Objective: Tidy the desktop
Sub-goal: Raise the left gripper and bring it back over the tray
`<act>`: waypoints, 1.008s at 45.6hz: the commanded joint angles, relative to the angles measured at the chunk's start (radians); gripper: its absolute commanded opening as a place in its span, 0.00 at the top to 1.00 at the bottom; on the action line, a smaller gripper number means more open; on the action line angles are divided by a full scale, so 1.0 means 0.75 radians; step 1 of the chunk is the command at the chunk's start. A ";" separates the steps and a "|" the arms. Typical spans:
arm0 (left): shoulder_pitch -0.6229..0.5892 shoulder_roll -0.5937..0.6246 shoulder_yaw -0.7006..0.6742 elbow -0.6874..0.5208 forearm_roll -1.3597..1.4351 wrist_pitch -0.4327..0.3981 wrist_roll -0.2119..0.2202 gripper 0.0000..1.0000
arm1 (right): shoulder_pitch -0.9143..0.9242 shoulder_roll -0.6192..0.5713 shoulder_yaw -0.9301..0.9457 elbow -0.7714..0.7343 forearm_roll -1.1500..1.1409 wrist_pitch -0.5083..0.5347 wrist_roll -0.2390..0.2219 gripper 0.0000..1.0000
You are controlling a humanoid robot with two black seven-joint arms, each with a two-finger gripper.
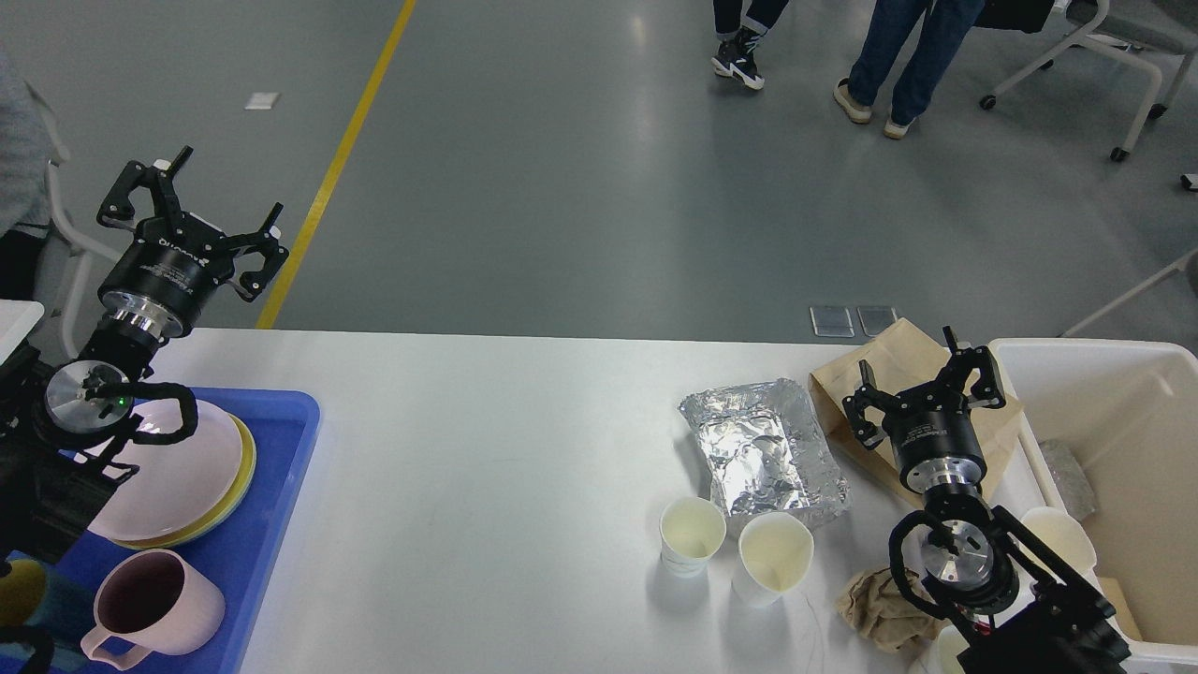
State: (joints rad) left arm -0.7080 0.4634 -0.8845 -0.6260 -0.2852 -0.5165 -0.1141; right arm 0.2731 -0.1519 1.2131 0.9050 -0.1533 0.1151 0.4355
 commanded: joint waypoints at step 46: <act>0.566 -0.268 -0.774 -0.468 0.530 0.124 -0.020 0.04 | 0.000 0.000 0.000 0.002 0.000 0.002 0.000 0.00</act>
State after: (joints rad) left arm -0.2800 0.2666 -1.4635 -0.9828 0.1114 -0.4233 -0.1288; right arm 0.2730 -0.1519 1.2134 0.9051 -0.1534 0.1151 0.4348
